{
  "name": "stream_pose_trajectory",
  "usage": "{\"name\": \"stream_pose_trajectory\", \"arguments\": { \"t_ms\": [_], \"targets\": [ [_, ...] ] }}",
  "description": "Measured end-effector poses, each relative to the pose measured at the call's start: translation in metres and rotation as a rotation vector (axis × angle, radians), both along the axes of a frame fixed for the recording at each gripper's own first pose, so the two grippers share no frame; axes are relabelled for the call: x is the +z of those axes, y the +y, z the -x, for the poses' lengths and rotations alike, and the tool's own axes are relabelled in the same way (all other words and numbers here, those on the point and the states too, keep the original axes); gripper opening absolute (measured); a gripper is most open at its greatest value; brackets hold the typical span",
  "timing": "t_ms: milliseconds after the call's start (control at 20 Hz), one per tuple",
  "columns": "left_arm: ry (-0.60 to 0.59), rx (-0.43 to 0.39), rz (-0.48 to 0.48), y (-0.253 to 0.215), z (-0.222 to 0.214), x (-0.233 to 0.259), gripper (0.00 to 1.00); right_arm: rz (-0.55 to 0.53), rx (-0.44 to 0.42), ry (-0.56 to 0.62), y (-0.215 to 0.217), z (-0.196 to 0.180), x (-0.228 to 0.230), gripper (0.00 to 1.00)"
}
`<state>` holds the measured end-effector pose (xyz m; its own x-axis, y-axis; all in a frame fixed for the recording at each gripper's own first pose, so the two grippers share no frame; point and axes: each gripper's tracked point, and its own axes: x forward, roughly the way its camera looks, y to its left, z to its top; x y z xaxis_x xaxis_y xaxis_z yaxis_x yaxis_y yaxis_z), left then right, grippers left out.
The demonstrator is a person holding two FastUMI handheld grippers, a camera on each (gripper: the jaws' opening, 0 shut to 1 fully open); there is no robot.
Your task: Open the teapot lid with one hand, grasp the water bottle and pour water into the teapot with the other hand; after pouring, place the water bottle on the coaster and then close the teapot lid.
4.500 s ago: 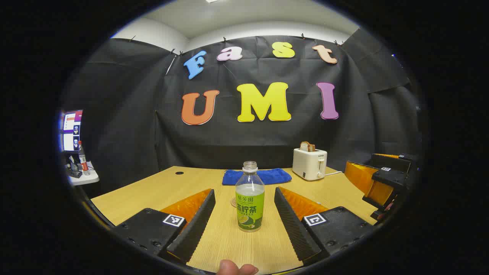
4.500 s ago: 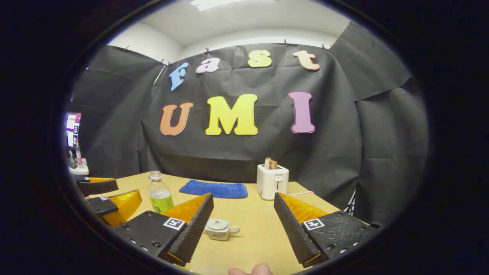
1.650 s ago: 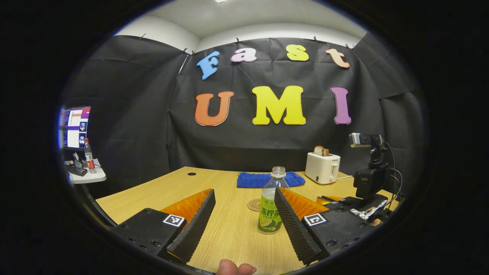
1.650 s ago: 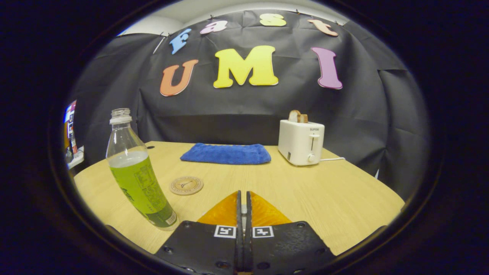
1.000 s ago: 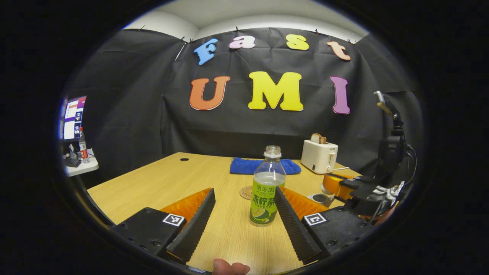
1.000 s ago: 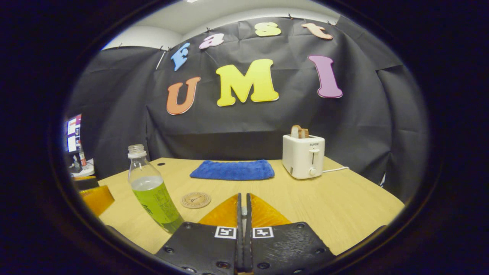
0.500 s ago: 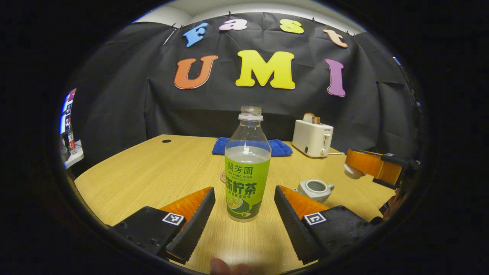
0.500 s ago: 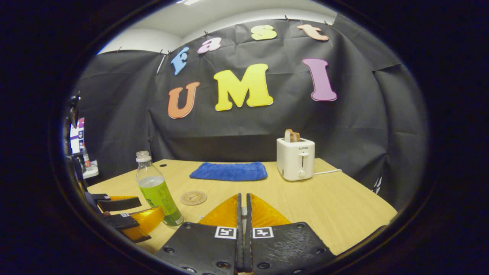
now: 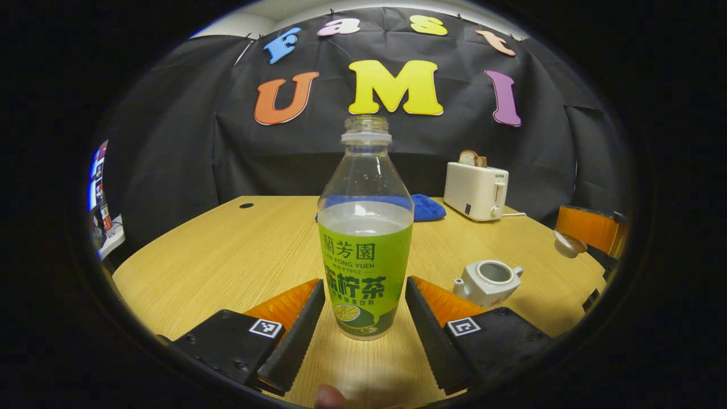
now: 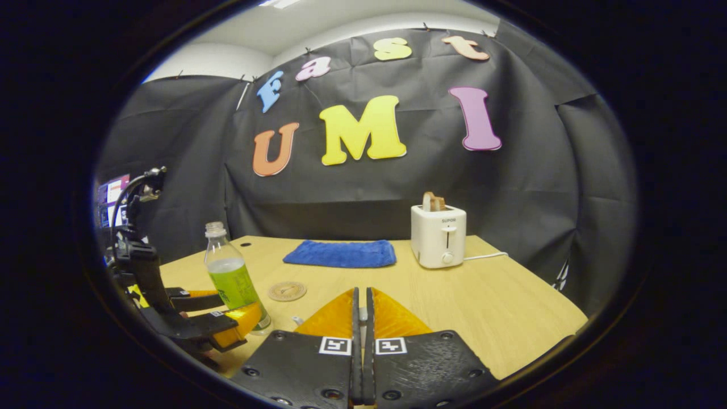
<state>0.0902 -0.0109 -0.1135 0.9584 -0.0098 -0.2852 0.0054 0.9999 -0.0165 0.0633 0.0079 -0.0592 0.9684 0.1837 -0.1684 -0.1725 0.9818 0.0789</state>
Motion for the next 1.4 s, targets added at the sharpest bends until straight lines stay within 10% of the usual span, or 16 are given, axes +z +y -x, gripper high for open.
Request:
{"name": "stream_pose_trajectory", "arguments": {
  "t_ms": [250,1400],
  "targets": [
    [0.029,-0.011,-0.08,0.001,-0.001,0.0,0.79,-0.005,-0.005,-0.013,-0.01,0.001,0.007,0.0],
    [0.099,-0.118,-1.339,0.06,0.006,0.08,0.73,0.008,-0.071,0.006,-0.065,0.021,-0.005,0.01]
  ]
}}
